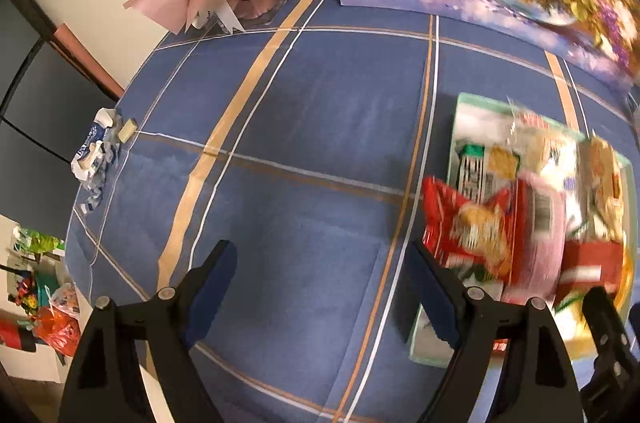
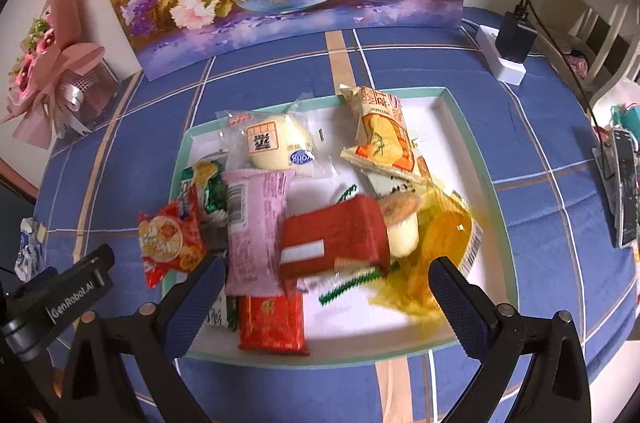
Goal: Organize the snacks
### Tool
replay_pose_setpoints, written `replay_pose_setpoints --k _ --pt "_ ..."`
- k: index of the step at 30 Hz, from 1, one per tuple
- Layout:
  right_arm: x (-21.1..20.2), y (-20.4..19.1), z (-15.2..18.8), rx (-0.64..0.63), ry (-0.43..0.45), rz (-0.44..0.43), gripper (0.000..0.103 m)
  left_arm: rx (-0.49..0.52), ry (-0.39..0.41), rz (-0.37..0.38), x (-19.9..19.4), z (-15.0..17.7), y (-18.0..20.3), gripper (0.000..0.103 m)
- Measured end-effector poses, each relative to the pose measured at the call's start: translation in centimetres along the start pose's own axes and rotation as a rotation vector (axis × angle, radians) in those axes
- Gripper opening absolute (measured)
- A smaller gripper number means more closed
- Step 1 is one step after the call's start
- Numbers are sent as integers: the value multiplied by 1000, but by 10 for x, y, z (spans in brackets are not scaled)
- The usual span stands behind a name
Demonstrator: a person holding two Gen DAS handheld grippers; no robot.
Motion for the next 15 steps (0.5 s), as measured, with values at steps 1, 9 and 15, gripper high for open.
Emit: replay_pose_setpoints --k 1,9,15 --pt "-3 -1 3 -1 1 -9 103 5 -3 5 -2 4 -1 86" --pt "-24 1 38 -11 3 -37 103 -2 -15 65 -16 35 -17 86" --pt "-37 -1 54 -25 20 -32 103 -7 -30 91 -15 53 -26 86"
Point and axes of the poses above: each gripper's, at about its wrist camera, not at the fingertips, and x roughly the way its jaws point, y to its right, z to its underside, the point moved 3 cm from there along x, roughly the way its jaws point, and after that the axes turned 9 degrees about y, right-handed, at the moved point
